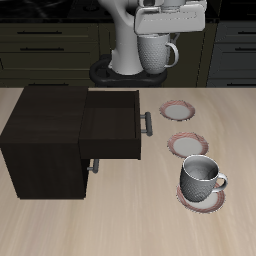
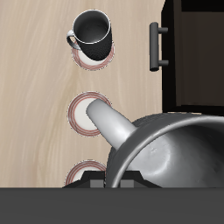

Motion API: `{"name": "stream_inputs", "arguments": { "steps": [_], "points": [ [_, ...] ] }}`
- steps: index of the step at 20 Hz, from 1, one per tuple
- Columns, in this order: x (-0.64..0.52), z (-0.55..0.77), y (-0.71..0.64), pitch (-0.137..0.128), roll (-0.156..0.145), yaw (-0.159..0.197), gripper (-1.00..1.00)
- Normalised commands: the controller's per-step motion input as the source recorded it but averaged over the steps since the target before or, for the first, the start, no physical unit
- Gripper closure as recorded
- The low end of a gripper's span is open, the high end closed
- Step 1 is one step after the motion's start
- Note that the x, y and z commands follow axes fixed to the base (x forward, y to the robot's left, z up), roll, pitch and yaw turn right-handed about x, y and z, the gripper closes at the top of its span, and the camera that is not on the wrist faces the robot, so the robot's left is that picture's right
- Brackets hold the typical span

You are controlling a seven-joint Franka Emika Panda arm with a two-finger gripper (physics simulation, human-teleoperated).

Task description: Place the porcelain mug that is in the drawer onto the nearest plate relative to the robot

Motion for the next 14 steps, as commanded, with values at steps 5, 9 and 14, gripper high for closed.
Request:
{"name": "stream_inputs", "arguments": {
  "steps": [5, 9, 14],
  "points": [
    [-0.10, -0.14, 0.33, 0.028, 0.023, -0.011, 1.00],
    [-0.04, -0.08, 0.17, 0.004, 0.022, -0.020, 1.00],
    [-0.20, -0.08, 0.06, -0.038, -0.034, -0.018, 1.00]
  ]
}}
